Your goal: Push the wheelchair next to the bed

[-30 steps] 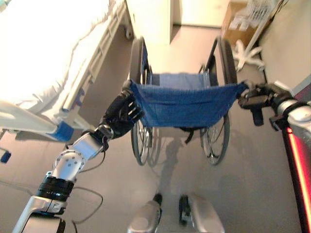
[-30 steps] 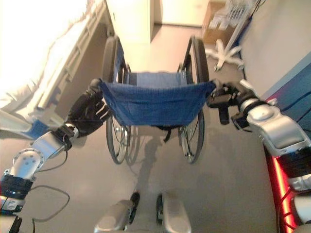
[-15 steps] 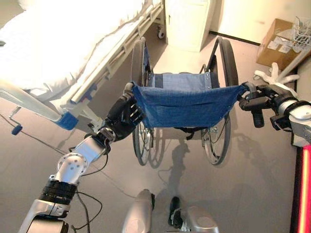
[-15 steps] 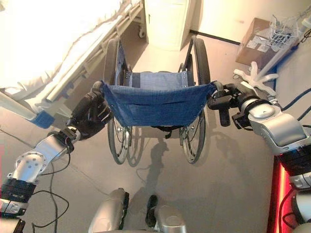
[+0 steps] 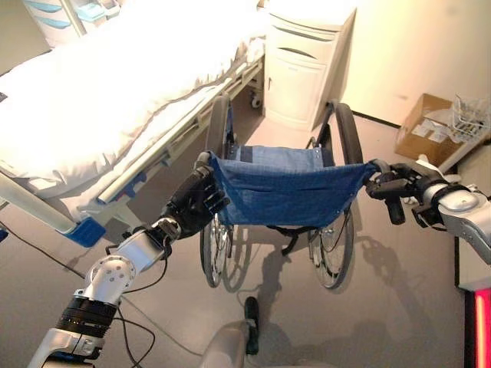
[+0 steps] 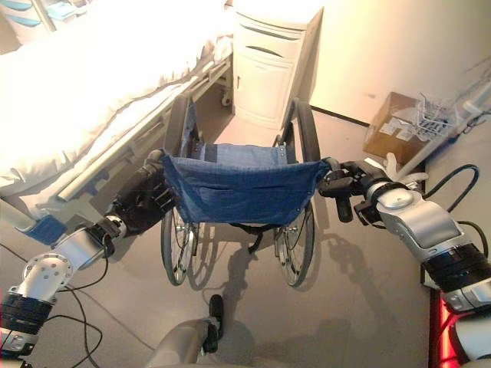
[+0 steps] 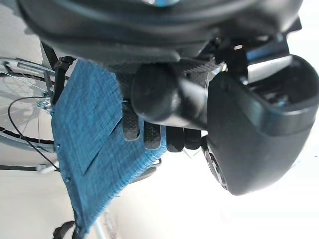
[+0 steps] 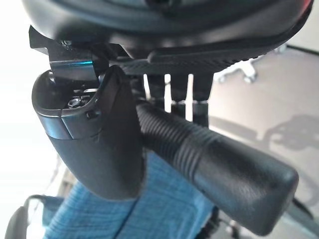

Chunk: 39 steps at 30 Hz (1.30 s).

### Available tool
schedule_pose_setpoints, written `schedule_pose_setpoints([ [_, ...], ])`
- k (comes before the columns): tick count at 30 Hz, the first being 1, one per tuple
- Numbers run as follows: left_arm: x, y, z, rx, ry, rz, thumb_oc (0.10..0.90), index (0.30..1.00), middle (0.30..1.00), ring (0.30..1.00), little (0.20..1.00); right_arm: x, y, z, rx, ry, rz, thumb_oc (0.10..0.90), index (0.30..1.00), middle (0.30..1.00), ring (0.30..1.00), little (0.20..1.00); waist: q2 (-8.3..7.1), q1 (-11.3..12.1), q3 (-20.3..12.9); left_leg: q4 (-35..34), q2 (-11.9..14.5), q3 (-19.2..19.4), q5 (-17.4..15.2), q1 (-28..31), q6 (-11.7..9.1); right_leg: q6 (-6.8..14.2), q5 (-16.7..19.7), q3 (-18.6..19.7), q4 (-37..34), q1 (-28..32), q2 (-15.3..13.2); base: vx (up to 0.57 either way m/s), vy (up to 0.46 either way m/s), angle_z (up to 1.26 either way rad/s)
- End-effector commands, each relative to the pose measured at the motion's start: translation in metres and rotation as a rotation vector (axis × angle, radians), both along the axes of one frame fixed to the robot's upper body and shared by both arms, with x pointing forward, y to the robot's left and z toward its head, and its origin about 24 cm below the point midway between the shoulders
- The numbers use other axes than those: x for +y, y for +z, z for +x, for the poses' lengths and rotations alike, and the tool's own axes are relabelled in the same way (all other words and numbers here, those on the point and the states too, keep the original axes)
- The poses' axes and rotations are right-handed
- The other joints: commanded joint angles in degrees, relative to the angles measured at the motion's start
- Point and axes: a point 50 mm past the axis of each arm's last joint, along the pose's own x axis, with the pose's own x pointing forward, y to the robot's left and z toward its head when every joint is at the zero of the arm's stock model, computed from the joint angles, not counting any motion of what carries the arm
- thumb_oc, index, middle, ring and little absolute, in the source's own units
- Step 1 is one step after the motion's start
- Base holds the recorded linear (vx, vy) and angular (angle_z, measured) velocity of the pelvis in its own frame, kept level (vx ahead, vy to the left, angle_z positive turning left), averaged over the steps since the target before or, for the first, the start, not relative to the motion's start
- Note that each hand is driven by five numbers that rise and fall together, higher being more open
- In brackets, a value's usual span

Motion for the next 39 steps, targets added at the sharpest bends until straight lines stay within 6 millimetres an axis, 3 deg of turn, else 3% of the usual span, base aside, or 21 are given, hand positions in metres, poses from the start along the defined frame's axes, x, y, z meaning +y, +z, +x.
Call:
schedule_pose_setpoints([
  [1,0.018,0.112,0.032,-0.453,0.03,0.008,0.4,0.3,0.3,0.3,0.3,0.085,0.027,0.015,-0.199,0.456,0.27,0.4,0.3,0.3,0.3,0.3,-1.45,6.61,-9.25,-1.72,2.17,1.11,-1.99,1.81,-8.03,10.05,21.15,4.68,10.1,-4.83,-7.19,0.33,0.177,0.4],
  [3,0.014,0.117,0.035,-0.451,0.014,0.023,0.4,0.3,0.3,0.3,0.3,0.087,0.025,0.015,-0.192,0.462,0.279,0.4,0.3,0.3,0.3,0.3,-0.6,5.92,-9.58,-1.73,2.41,0.99,-2.83,3.46,-7.35,11.77,26.15,5.69,17.34,-9.37,-6.74,0.29,0.153,0.15],
  [4,0.013,0.117,0.036,-0.449,0.01,0.024,0.4,0.3,0.3,0.3,0.3,0.088,0.024,0.015,-0.19,0.465,0.28,0.4,0.3,0.3,0.3,0.3,-0.48,5.74,-9.59,-1.75,2.38,0.87,-3.04,3.81,-7.26,11.81,26.43,5.81,18.25,-10.25,-6.84,0.28,0.132,0.25],
  [7,0.008,0.119,0.04,-0.445,-0.007,0.032,0.4,0.3,0.3,0.3,0.3,0.089,0.021,0.015,-0.183,0.472,0.273,0.4,0.3,0.3,0.3,0.3,0.4,4.39,-9.23,-0.89,2.35,-0.1,-3.9,5.33,-7.4,9.88,22.1,5.01,16.41,-13.55,-8.1,0.25,0.058,0.21],
  [10,0.004,0.122,0.042,-0.458,0.002,0.048,0.4,0.3,0.3,0.3,0.3,0.084,0.026,0.013,-0.19,0.457,0.257,0.4,0.3,0.3,0.3,0.3,1.14,2.68,-7.79,1.68,1.73,-3.02,-5.63,6.74,-8.55,6.36,17.6,4.64,2.84,-14.22,-9.35,0.33,0.011,0.33],
  [12,0.002,0.12,0.044,-0.468,0.011,0.056,0.4,0.3,0.3,0.3,0.3,0.08,0.029,0.013,-0.193,0.457,0.245,0.4,0.3,0.3,0.3,0.3,1.35,1.71,-6.91,2.46,1.35,-4.59,-6.66,7.99,-8.81,5.64,17.74,5.47,-3.76,-15.08,-9.98,0.28,-0.02,0.53],
  [14,-0.002,0.118,0.045,-0.463,0.008,0.051,0.4,0.3,0.3,0.3,0.3,0.079,0.031,0.014,-0.192,0.457,0.237,0.4,0.3,0.3,0.3,0.3,1.42,0.44,-6.08,2.66,0.95,-5.81,-8.36,10.17,-8.64,6.27,20.27,6.59,-8.7,-17.02,-10.89,0.24,-0.046,0.57],
  [16,-0.009,0.113,0.045,-0.45,0.006,0.053,0.4,0.3,0.3,0.3,0.3,0.08,0.032,0.011,-0.198,0.452,0.235,0.4,0.3,0.3,0.3,0.3,0.67,-1.66,-4.61,2.86,0.59,-7.22,-12.37,14.19,-8.35,9.31,26.81,9.11,-16.98,-22.47,-14.15,0.48,-0.138,0.73],
  [20,-0.01,0.112,0.04,-0.456,0.039,0.048,0.4,0.3,0.3,0.3,0.3,0.081,0.034,0.006,-0.206,0.467,0.236,0.4,0.3,0.3,0.3,0.3,-0.24,-2.78,-3.64,6.22,2.71,-7.25,-17.46,17.63,-8.64,10.38,29.06,9.72,-19.03,-25.02,-15.56,0.46,-0.199,0.45],
  [23,-0.008,0.109,0.039,-0.447,0.053,0.038,0.4,0.3,0.3,0.3,0.3,0.081,0.037,0.009,-0.195,0.472,0.247,0.4,0.3,0.3,0.3,0.3,-0.11,-3.21,-5.24,9.87,6.15,-7.78,-15.48,20.18,-10.65,8.35,26.66,9.21,-15.88,-24.79,-13.39,0.39,-0.179,0.39],
  [25,-0.005,0.102,0.037,-0.427,0.056,0.029,0.4,0.3,0.3,0.3,0.3,0.082,0.037,0.01,-0.168,0.473,0.245,0.4,0.3,0.3,0.3,0.3,-0.03,-3.11,-6.74,20.38,9.25,-8.66,-6.02,18.93,-13.99,5.3,24.87,8.55,-13.2,-23.14,-10.82,0.48,-0.278,0.43],
  [27,-0.003,0.098,0.034,-0.409,0.059,0.022,0.4,0.3,0.3,0.3,0.3,0.082,0.037,0.009,-0.154,0.476,0.241,0.4,0.3,0.3,0.3,0.3,-0.83,-2.35,-6.53,35.38,9.11,-8.9,-0.35,12.01,-15.34,2.8,23.67,7.53,-13.29,-20.08,-9.94,0.29,-0.247,0.38],
  [28,-0.002,0.095,0.032,-0.399,0.057,0.023,0.4,0.3,0.3,0.3,0.3,0.081,0.037,0.008,-0.149,0.472,0.245,0.4,0.3,0.3,0.3,0.3,-1.48,-1.44,-5.84,40.83,7.92,-9.9,0.56,5.89,-14.75,1.69,23.07,7.24,-13.28,-17.9,-9.84,0.21,-0.145,0.21],
  [29,-0.001,0.094,0.031,-0.395,0.056,0.023,0.4,0.3,0.3,0.3,0.3,0.081,0.037,0.007,-0.148,0.472,0.246,0.4,0.3,0.3,0.3,0.3,-1.34,-1.29,-5.69,42.27,7.9,-10.25,0.16,3.83,-14.49,1.41,22.83,7.0,-13.24,-17.42,-9.57,0.29,-0.094,-0.05],
  [30,0.001,0.092,0.03,-0.385,0.06,0.022,0.4,0.3,0.3,0.3,0.3,0.083,0.036,0.006,-0.141,0.481,0.247,0.4,0.3,0.3,0.3,0.3,-1.54,-0.48,-5.14,39.64,7.33,-10.68,-0.69,0.55,-13.71,1.26,22.14,7.36,-13.46,-15.24,-9.23,0.29,-0.015,-0.18],
  [32,0.006,0.089,0.027,-0.38,0.069,0.024,0.4,0.3,0.3,0.3,0.3,0.088,0.034,0.004,-0.132,0.494,0.237,0.4,0.3,0.3,0.3,0.3,-1.43,0.28,-4.56,33.55,7.55,-10.49,-1.38,0.4,-13.28,1.5,20.99,7.84,-13.81,-12.77,-8.74,0.29,0.042,-0.26],
  [33,0.012,0.088,0.025,-0.381,0.079,0.019,0.4,0.3,0.3,0.3,0.3,0.092,0.033,0.004,-0.13,0.508,0.229,0.4,0.3,0.3,0.3,0.3,-0.66,1.01,-4.35,19.89,8.43,-10.33,0.36,1.14,-13.59,1.95,19.75,8.44,-14.43,-10.95,-7.72,0.26,0.101,-0.32],
  [35,0.017,0.088,0.023,-0.383,0.086,0.017,0.4,0.3,0.3,0.3,0.3,0.097,0.032,0.005,-0.134,0.513,0.226,0.4,0.3,0.3,0.3,0.3,0.01,1.93,-4.14,10.38,8.41,-11.1,2.98,1.57,-14.18,2.14,19.08,9.31,-15.26,-9.4,-7.15,0.21,0.091,-0.47],
  [36,0.017,0.088,0.023,-0.385,0.087,0.016,0.4,0.3,0.3,0.3,0.3,0.098,0.032,0.006,-0.136,0.513,0.226,0.4,0.3,0.3,0.3,0.3,0.1,2.09,-4.09,9.44,8.38,-11.28,3.35,1.58,-14.28,2.14,18.99,9.44,-15.38,-9.18,-7.1,0.21,0.153,-0.61],
  [37,0.023,0.087,0.024,-0.395,0.095,0.015,0.4,0.3,0.3,0.3,0.3,0.1,0.036,0.009,-0.148,0.519,0.241,0.4,0.3,0.3,0.3,0.3,0.14,2.68,-4.58,5.82,7.44,-11.89,0.48,1.77,-13.68,2.41,18.08,10.0,-15.65,-8.61,-7.87,0.17,0.146,-0.59],
  [39,0.023,0.087,0.024,-0.4,0.102,0.019,0.4,0.3,0.3,0.3,0.3,0.1,0.038,0.007,-0.147,0.527,0.234,0.4,0.3,0.3,0.3,0.3,0.39,2.37,-5.32,3.32,7.05,-11.86,-0.58,3.68,-13.53,2.76,17.84,9.69,-16.26,-8.52,-8.21,0.16,0.171,-0.55],
])
